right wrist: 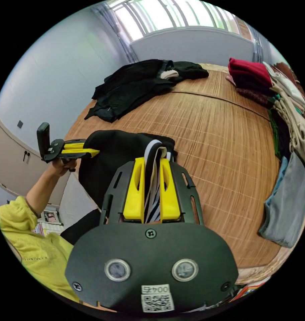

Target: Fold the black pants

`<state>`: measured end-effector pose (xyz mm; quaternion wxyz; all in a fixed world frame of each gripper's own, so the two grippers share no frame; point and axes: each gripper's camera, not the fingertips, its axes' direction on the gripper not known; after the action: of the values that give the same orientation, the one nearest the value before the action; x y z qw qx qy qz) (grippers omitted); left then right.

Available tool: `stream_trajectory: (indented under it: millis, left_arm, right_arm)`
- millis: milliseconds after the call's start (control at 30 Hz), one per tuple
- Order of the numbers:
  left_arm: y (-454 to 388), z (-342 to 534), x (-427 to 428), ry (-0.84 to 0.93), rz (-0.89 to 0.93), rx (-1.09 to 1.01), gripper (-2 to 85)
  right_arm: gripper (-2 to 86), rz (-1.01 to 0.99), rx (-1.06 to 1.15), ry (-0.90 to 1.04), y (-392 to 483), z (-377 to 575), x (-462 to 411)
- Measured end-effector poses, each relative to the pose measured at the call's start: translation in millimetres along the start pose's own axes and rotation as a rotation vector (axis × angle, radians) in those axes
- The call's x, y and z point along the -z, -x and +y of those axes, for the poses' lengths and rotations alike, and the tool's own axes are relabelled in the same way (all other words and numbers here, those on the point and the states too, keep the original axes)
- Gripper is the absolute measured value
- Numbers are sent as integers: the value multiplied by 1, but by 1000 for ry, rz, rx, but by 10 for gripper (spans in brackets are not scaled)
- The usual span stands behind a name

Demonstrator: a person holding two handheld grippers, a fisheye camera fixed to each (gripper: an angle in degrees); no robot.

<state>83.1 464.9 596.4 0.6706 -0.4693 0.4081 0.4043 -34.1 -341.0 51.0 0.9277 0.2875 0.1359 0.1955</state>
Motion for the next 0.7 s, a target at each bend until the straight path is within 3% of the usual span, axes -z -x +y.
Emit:
stream_trajectory:
  millis: [167, 267, 400, 467, 567, 700]
  left_arm:
    - [27, 26, -68, 13, -56, 50, 36]
    - [37, 48, -92, -7, -47, 70, 46]
    - [78, 87, -103, -72, 124, 273, 70]
    - [118, 123, -97, -133, 303, 441, 80]
    - [136, 171, -50, -269, 281, 511, 76]
    - [134, 238, 11, -333, 251, 472, 77]
  right_arm:
    - [77, -18, -110, 67, -43, -5, -62]
    - [80, -145, -210, 43, -67, 4, -78]
    - [118, -300, -371, -7, -92, 24, -87]
    - [136, -366, -397, -87, -95, 46, -74]
    - [138, -438, -333, -210, -80, 89, -43]
    - [138, -354, -215, -248, -36, 162, -18]
